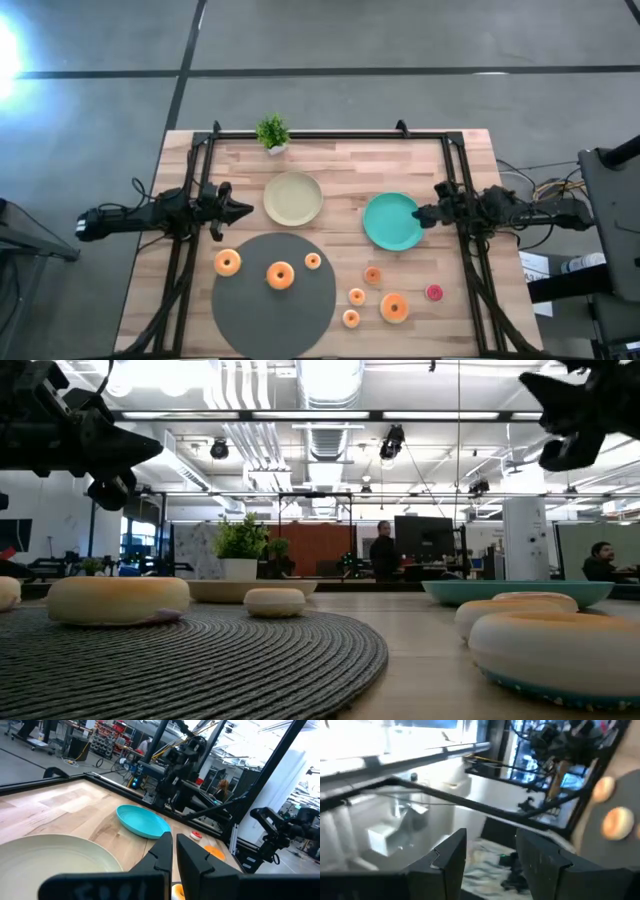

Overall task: Pick & Place donuts
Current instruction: Put the small red donut on the blue plate

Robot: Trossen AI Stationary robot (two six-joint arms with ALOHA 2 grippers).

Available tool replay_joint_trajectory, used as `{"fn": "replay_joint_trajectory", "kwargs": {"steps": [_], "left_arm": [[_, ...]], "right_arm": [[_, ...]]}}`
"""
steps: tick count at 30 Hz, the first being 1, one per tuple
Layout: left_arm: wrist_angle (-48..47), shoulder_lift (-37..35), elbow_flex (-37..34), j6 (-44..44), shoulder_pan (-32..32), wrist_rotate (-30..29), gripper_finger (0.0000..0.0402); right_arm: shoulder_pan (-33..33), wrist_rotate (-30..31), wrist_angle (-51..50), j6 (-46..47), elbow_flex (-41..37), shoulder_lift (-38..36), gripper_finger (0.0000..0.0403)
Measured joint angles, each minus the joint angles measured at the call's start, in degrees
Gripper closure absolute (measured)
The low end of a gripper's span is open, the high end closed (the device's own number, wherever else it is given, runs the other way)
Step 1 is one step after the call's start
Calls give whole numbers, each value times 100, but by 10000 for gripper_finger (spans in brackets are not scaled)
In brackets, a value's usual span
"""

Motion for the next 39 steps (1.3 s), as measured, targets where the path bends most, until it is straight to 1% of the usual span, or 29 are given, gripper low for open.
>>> {"fn": "replay_joint_trajectory", "kwargs": {"steps": [1,2,4,7,9,11,13,16,20,23,26,28,32,36,39], "left_arm": [[0,1,0,2,0,0,401],[-1,1,0,-1,0,0,401],[-1,1,0,-1,0,-2,401],[-1,1,0,2,0,-3,401],[-1,1,0,1,0,-4,401],[-1,1,0,-1,0,-4,401],[-3,1,0,1,0,-7,401],[-3,1,0,0,-2,-8,401],[-3,1,0,1,-1,-10,401],[-3,1,0,-1,0,-11,401],[-3,1,0,1,0,-11,401],[-4,0,0,-1,0,-13,401],[-5,1,0,1,0,-13,401],[-5,1,0,1,-1,-17,401],[-5,1,0,0,-2,-17,401]], "right_arm": [[62,-98,-482,103,134,179,242],[153,-237,-1309,133,325,380,246],[401,-410,-3274,93,904,949,254],[931,-429,-5624,-231,1958,1871,258],[1354,-266,-6724,-361,2655,2491,254],[1785,-114,-7485,-489,3272,3138,246],[2233,-102,-8048,-559,3683,3804,235],[2928,-260,-8187,-760,4058,4767,211],[3676,-806,-8145,-823,4389,6041,184],[4091,-694,-7966,-1129,4774,6761,181],[4223,-615,-8033,-1496,4978,7283,188],[4216,-577,-8075,-1496,4976,7464,196],[4217,-560,-8117,-964,4700,7461,208],[4209,-635,-8101,-224,4303,7147,211],[4071,-814,-7987,316,4011,6821,211]]}}
